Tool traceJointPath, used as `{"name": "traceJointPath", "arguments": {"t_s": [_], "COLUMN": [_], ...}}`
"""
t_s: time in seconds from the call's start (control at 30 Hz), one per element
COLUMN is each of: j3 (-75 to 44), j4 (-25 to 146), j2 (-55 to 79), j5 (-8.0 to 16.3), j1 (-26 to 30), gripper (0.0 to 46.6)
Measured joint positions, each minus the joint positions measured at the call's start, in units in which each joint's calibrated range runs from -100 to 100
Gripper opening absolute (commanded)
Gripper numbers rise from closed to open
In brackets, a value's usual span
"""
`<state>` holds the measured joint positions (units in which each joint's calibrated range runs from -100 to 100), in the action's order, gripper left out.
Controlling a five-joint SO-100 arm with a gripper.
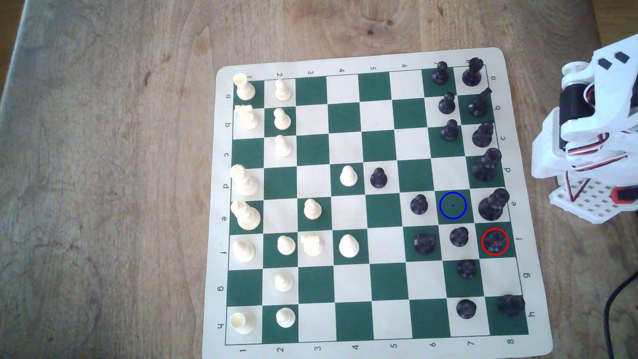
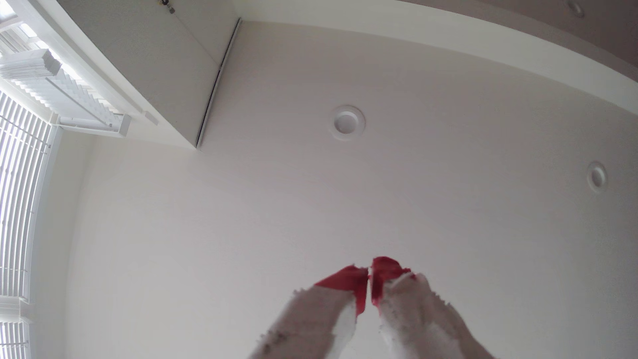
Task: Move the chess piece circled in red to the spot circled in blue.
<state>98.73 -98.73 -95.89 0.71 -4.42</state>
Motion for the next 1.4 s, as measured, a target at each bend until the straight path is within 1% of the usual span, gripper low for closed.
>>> {"name": "traceJointPath", "arguments": {"t_s": [0.23, 0.33, 0.4, 0.47, 0.5, 0.6, 0.63, 0.77, 0.8, 0.9, 0.93, 1.0, 1.03, 1.07, 1.1, 1.13, 1.2, 1.23, 1.3, 1.37, 1.4], "j3": [0.0, 0.0, 0.0, -0.3, -1.0, -3.2, -5.8, -9.9, -12.8, -16.9, -20.0, -22.7, -24.5, -26.5, -30.2, -32.0, -35.5, -39.3, -42.0, -43.6, -43.7], "j4": [0.6, 6.5, 19.7, 28.6, 36.9, 53.4, 64.5, 81.7, 89.3, 101.4, 109.6, 117.3, 121.2, 125.7, 134.5, 139.3, 148.8, 157.4, 163.0, 168.0, 171.6], "j2": [0.0, 0.0, 0.0, 0.1, 0.1, 0.1, 0.1, 0.3, 0.3, -0.1, -0.1, -0.1, 0.3, 0.3, -0.1, -0.1, 0.0, 1.0, 1.8, 2.5, 2.8], "j5": [0.0, 0.0, 0.0, 0.0, 0.0, 0.0, 0.0, 0.0, 0.0, 0.1, 0.3, 0.3, 0.3, 0.3, 0.3, 0.3, 0.3, 0.5, 1.2, 2.5, 2.6], "j1": [-0.4, -0.4, 0.4, 0.4, 0.4, 0.4, 0.6, 1.7, 1.9, 1.8, 1.8, 2.0, 2.3, 2.7, 3.0, 3.2, 4.4, 5.8, 7.2, 10.7, 15.0], "gripper": [0.2, 0.2, 0.2, 0.2, 0.2, 0.2, 0.2, 0.2, 0.2, 0.2, 0.2, 0.2, 1.0, 0.2, 0.2, 0.2, 0.2, 0.2, 0.2, 0.2, 0.2]}}
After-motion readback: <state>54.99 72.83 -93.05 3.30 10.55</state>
